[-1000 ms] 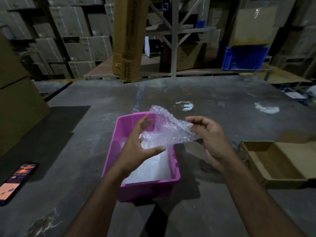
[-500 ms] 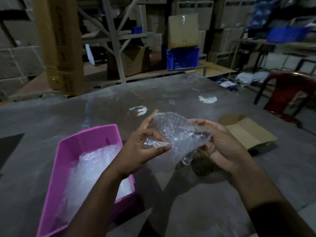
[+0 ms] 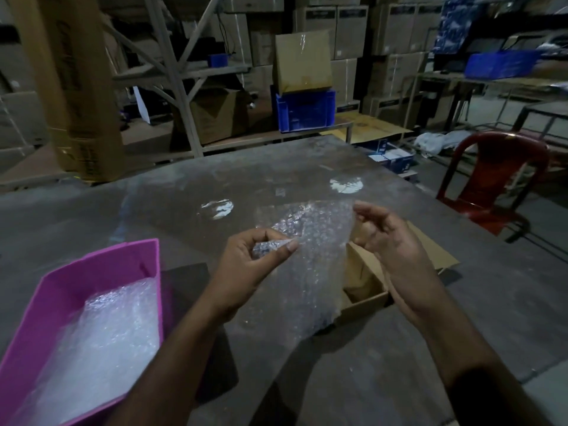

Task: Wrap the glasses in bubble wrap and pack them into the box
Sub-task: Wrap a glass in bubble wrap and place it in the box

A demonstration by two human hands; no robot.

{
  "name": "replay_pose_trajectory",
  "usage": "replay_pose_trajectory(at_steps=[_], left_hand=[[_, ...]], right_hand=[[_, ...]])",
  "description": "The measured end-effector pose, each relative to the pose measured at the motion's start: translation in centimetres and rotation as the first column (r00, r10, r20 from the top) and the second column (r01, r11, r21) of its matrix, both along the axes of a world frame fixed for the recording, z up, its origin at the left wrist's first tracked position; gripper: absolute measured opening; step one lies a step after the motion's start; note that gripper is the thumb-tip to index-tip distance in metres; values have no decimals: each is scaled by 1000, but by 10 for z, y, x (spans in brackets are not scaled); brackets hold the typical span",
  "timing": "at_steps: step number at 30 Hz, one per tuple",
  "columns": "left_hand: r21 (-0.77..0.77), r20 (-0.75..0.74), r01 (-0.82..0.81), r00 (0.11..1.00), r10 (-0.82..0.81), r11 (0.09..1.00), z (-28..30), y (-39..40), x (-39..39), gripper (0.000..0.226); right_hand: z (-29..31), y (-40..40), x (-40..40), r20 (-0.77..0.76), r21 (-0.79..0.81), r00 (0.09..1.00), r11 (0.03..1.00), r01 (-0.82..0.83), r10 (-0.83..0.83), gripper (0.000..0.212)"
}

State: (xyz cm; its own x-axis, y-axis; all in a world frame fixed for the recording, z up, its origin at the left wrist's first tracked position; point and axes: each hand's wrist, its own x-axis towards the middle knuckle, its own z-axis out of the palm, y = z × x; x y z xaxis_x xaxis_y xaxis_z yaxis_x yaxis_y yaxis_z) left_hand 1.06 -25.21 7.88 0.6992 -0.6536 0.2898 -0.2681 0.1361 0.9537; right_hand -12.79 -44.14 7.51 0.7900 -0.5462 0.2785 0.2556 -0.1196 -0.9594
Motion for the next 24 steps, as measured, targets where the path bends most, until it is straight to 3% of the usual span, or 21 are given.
replay_pose_trajectory(at_steps=[3,7,10,14,16,20,24], left_hand=[[37,25,25,999,-26,999,3,-19,-6,13],[68,40,64,997,-67,996,5,-42,-12,14],[83,29,76,996,-79,994,6,-54,-15,22],[11,-43,39,998,-39,999,-1,-79,-22,38],[-19,-88,-21,996,20,1000,-10,-92,-24,48],[-3,-279,-86,957,81,996,-29,-103,-28,22],[-20,-419,-121,902,101,992,-51,-107,-28,18]], right_hand=[[1,-21,-2,-60,-202,983,963,-181,172,56],[2,-49,-2,-104,-213,971,949,-234,216,83],[1,-71,-1,-104,-180,967,952,-248,232,89],[-16,-89,8,-68,57,921,923,-380,384,68],[-28,-93,13,-50,154,926,919,-363,374,50],[-54,-109,24,-53,253,972,945,-209,229,27],[-68,-124,32,-98,318,981,940,-127,166,20]])
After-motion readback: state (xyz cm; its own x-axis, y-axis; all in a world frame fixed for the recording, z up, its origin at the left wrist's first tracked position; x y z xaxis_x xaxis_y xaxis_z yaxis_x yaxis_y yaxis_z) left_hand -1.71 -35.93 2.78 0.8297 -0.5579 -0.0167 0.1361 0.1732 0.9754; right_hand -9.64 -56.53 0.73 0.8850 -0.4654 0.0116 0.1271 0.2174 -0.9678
